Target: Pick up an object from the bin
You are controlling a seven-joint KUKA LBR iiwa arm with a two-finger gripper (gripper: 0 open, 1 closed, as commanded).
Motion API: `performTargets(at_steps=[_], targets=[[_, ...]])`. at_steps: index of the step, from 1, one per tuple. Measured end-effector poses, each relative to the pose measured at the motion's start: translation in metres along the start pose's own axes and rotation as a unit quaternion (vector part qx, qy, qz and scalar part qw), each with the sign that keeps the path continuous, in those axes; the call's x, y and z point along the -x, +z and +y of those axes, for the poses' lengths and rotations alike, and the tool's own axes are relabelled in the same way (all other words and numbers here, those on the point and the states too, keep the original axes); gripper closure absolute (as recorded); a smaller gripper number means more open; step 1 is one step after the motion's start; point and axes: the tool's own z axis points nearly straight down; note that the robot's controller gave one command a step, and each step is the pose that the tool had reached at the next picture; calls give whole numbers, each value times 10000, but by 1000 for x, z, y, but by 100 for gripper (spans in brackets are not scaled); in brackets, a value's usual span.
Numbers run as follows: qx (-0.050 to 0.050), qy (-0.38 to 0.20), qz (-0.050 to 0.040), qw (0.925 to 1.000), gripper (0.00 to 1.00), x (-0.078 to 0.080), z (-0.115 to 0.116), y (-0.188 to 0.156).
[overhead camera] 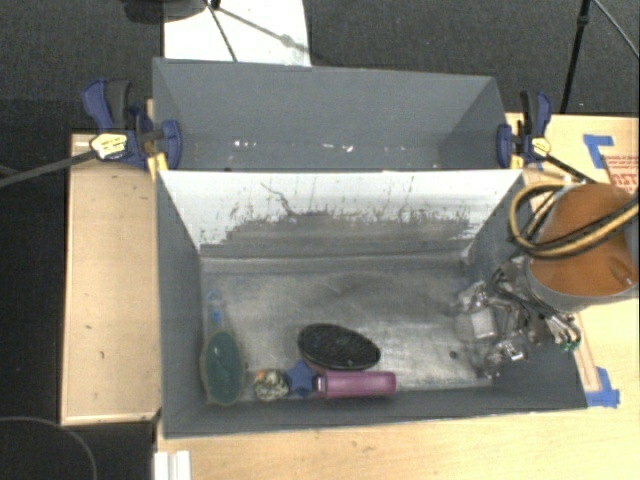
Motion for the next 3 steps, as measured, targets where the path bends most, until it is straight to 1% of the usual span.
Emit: performTargets(at_steps=[1, 2, 3], targets=[[-1, 1602, 8, 9871, 0, -21, 10, -97], [33, 805, 42, 9967, 0, 11, 100, -52], [19, -508, 38, 9987, 0, 46, 190, -6]])
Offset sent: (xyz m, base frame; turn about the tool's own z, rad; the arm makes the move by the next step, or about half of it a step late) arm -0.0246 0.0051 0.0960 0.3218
